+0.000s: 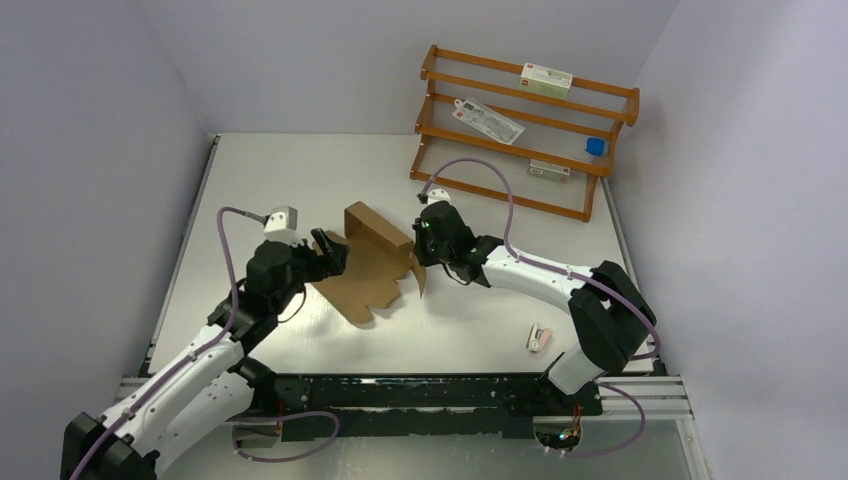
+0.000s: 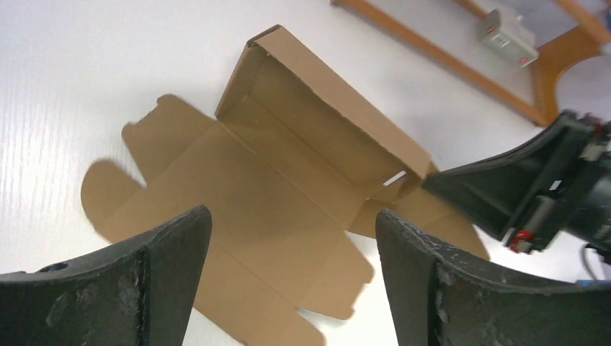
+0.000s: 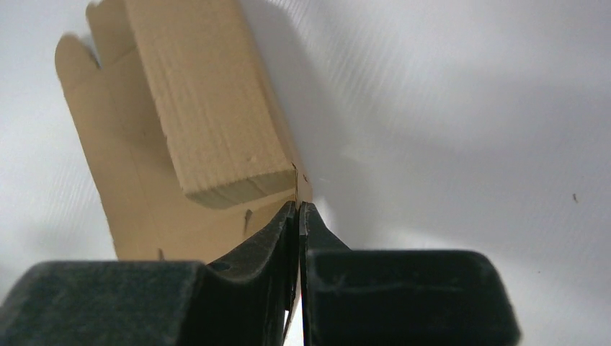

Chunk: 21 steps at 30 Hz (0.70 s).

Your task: Fold the paper box

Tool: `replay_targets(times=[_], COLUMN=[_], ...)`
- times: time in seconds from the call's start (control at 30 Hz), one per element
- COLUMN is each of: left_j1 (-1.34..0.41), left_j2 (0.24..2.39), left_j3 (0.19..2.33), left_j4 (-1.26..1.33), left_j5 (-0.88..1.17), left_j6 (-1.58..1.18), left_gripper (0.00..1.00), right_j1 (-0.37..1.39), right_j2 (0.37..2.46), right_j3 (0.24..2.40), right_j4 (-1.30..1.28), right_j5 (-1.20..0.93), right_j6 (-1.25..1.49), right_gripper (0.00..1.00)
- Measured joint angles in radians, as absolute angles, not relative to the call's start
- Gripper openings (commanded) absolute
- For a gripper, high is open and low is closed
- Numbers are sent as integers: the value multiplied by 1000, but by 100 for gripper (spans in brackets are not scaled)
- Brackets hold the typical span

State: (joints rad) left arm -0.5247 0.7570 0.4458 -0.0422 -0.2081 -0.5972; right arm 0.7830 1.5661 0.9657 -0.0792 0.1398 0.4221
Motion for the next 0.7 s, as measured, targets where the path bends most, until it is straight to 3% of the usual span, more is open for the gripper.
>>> replay_targets(times=[0.27,0.7], left_j1=[-560,-764], left_j2=[741,1133], left_j3=[466,371], left_j4=[-36,204], left_j5=[-153,-65], left_j6=[-580,-575], left_gripper=[73,41], right_j1=[783,783], right_j2=[1570,1598], right_j3=[966,965], right_j4=[-63,-50], right_j5=[148,143], right_j6=[367,372], right_gripper=[8,13])
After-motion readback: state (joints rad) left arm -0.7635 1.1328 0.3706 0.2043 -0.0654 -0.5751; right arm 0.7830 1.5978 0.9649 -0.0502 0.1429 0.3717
